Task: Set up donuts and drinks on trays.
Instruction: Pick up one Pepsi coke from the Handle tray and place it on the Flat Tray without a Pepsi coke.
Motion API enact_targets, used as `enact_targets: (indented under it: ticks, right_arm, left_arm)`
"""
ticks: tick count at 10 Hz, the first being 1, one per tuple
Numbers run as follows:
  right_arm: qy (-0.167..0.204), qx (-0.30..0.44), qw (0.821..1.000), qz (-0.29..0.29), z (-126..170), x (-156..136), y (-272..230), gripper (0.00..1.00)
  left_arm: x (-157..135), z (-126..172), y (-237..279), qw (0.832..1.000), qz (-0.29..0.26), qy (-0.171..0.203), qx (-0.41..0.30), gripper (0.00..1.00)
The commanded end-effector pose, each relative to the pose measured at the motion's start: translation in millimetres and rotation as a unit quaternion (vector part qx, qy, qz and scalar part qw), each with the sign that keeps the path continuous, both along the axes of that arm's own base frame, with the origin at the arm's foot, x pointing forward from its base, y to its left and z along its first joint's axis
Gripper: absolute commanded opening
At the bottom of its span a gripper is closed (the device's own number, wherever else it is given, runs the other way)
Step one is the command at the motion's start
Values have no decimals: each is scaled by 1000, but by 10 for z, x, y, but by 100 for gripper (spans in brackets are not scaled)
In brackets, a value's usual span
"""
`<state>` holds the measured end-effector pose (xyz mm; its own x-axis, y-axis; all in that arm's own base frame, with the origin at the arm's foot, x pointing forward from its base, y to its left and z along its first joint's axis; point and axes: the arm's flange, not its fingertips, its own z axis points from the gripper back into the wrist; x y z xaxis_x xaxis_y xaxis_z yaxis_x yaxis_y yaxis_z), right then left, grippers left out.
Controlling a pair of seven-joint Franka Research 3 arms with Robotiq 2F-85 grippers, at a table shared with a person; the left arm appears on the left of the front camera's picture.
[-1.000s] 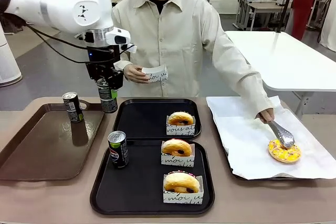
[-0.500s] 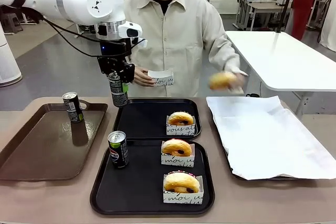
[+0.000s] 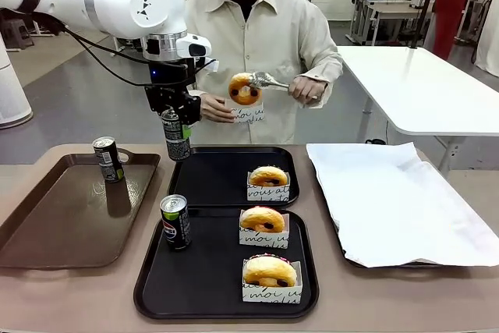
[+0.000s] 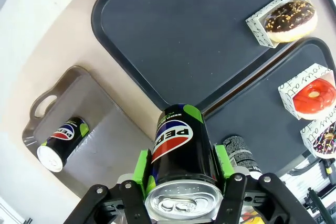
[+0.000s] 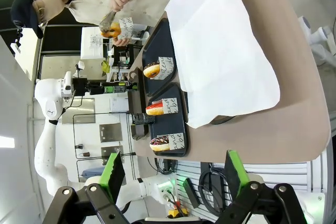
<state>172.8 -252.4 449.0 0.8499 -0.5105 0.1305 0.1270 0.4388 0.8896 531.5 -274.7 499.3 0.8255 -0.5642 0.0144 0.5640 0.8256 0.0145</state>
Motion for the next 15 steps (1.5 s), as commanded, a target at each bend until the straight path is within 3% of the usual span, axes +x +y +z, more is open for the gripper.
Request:
enact_targets:
  ticks: [1,3,7,9,10,11,13,15]
  right_arm:
    - [-10,5,1000,4,3,-4,-11,100]
    - [-10,5,1000,4,3,-4,-11,100]
    - [-10,5,1000,4,3,-4,-11,100]
    - [-10,5,1000,4,3,-4,-11,100]
    - [-10,5,1000,4,3,-4,-11,100]
    - [-10,5,1000,4,3,-4,-11,100]
    - [-10,5,1000,4,3,-4,-11,100]
    - [-10,5,1000,4,3,-4,-11,100]
  left_arm:
    - [198,-95,-51,1000,5,-13,-14,59]
    - [309,-175,-62,999,-3,-27,-28,59]
    - [450,-431,-30,1000,1,8,-14,59]
    - [-80,-35,474,999,-29,23,26,59]
    - [-349,14,692,998,-43,8,44,59]
    - [-571,-122,751,998,-41,7,44,59]
    - [-470,-65,745,997,-44,6,62,59]
    - [-574,-147,677,998,-31,-10,54,59]
